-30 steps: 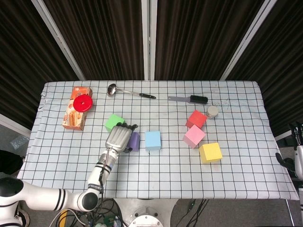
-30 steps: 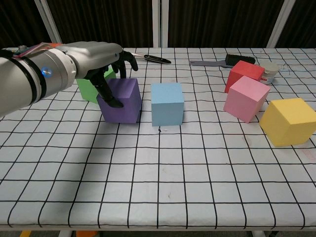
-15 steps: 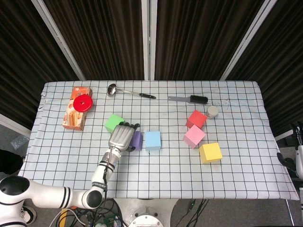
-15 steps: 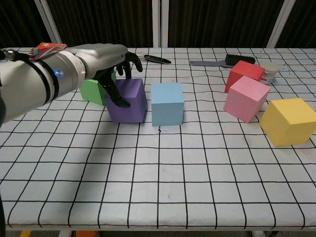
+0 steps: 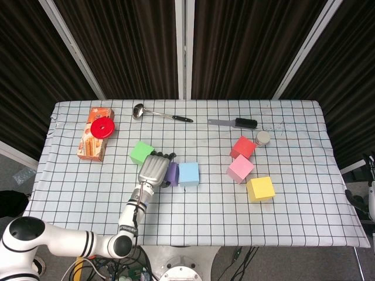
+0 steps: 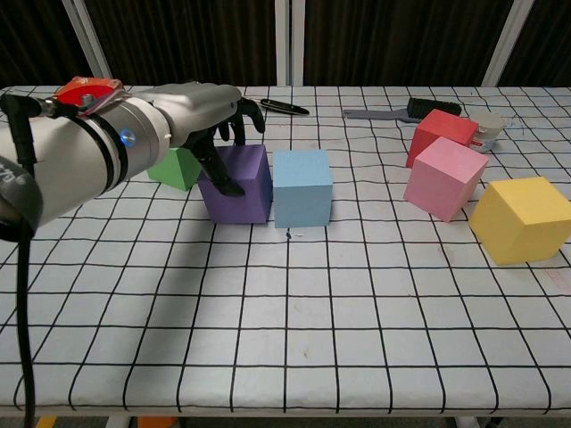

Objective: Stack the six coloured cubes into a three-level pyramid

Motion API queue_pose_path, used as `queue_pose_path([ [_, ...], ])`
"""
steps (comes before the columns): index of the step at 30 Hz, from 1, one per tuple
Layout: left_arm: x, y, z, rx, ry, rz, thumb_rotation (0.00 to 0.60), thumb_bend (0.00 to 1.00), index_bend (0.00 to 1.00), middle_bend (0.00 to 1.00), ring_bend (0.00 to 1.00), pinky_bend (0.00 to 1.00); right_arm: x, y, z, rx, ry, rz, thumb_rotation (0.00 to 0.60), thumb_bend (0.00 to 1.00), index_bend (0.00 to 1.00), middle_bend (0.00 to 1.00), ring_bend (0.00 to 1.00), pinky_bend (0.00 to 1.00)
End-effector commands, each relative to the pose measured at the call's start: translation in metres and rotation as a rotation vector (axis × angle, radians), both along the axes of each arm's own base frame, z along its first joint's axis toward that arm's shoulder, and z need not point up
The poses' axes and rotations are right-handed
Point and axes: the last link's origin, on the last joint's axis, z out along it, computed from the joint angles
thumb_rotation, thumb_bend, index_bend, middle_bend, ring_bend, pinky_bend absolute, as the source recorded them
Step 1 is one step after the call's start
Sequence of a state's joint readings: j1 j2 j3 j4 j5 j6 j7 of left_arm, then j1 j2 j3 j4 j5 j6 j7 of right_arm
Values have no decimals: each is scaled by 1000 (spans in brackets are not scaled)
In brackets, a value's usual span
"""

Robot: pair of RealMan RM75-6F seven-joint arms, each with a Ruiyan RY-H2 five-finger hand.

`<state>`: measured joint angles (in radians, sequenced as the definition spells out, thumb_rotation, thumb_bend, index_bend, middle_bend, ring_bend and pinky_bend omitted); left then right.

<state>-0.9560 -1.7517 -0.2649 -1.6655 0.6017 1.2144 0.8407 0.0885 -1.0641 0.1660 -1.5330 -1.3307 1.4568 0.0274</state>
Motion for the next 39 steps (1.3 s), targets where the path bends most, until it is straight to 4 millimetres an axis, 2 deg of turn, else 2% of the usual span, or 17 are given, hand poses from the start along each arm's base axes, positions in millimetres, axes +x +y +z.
queue_pose_path([
  [1, 2, 0, -1, 2, -2, -1, 600, 222, 212, 647, 274, 228, -1, 0, 0, 0, -2, -1, 600, 185, 0, 0, 0, 0],
  [23, 7, 0, -14, -9, 0, -3, 600, 221, 212, 648, 274, 223, -9, 3, 0, 1, -12, -20, 600, 186, 0, 0, 0, 0],
  [32, 6, -2, -17, -6, -14, -7, 600, 221, 210, 620, 274, 222, -10, 3, -1, 11, -14, -23, 600, 188, 0, 0, 0, 0],
  [35, 5, -3, -18, -10, -25, -2, 600, 206, 195, 568, 274, 222, -9, 3, -1, 11, -13, -24, 600, 187, 0, 0, 0, 0],
  [39, 3, -4, -18, -22, -45, 5, 600, 177, 163, 431, 274, 221, -10, 3, -1, 10, -13, -28, 600, 186, 0, 0, 0, 0],
])
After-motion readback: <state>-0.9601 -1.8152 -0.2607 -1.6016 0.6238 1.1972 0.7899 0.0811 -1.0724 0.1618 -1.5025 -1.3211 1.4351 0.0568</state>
